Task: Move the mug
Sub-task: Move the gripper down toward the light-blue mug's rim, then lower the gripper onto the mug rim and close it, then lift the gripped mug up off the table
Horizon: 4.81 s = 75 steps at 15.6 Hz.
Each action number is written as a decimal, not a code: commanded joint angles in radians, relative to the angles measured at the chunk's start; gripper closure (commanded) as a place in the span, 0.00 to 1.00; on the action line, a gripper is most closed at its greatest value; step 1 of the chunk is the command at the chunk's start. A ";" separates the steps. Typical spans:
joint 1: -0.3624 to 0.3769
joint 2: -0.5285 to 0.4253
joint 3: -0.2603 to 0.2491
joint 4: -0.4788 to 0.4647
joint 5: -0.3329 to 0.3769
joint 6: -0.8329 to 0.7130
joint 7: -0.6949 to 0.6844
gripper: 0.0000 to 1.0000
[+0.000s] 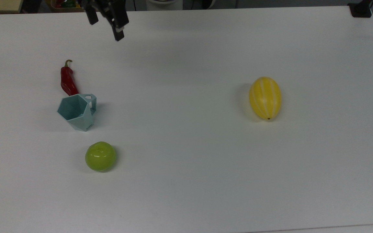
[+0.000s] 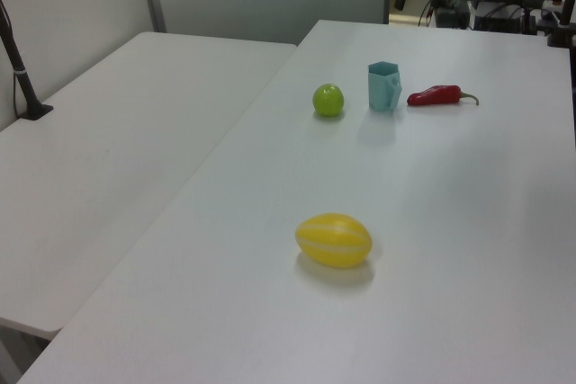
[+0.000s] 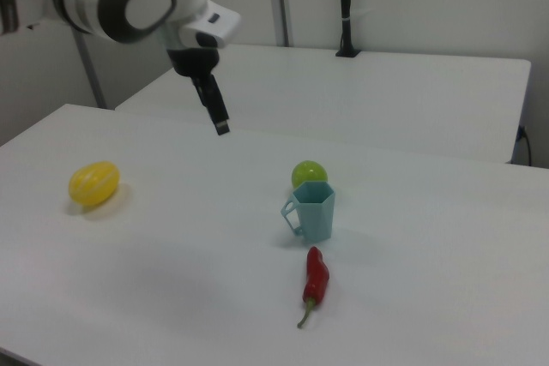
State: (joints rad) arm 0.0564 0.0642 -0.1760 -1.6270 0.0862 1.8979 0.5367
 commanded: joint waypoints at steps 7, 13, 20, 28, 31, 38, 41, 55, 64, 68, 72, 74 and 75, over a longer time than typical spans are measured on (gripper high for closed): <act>0.022 0.083 -0.042 -0.151 -0.115 0.262 0.039 0.01; 0.019 0.167 -0.074 -0.185 -0.149 0.372 0.039 0.01; 0.019 0.200 -0.083 -0.263 -0.149 0.500 0.042 0.06; 0.016 0.279 -0.083 -0.264 -0.149 0.619 0.065 0.12; 0.011 0.287 -0.083 -0.263 -0.151 0.638 0.065 0.18; 0.010 0.330 -0.083 -0.255 -0.169 0.670 0.062 0.32; 0.010 0.344 -0.083 -0.255 -0.186 0.702 0.062 0.45; 0.010 0.356 -0.083 -0.255 -0.204 0.705 0.055 0.91; 0.008 0.345 -0.083 -0.252 -0.204 0.704 0.054 1.00; 0.008 0.296 -0.083 -0.252 -0.203 0.692 0.055 1.00; 0.008 0.238 -0.077 -0.252 -0.201 0.688 0.060 1.00; 0.013 0.194 -0.068 -0.252 -0.200 0.682 0.060 1.00; 0.013 0.169 -0.060 -0.251 -0.200 0.650 0.060 1.00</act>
State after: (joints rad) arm 0.0571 0.3255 -0.2468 -1.8504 -0.0957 2.5786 0.5753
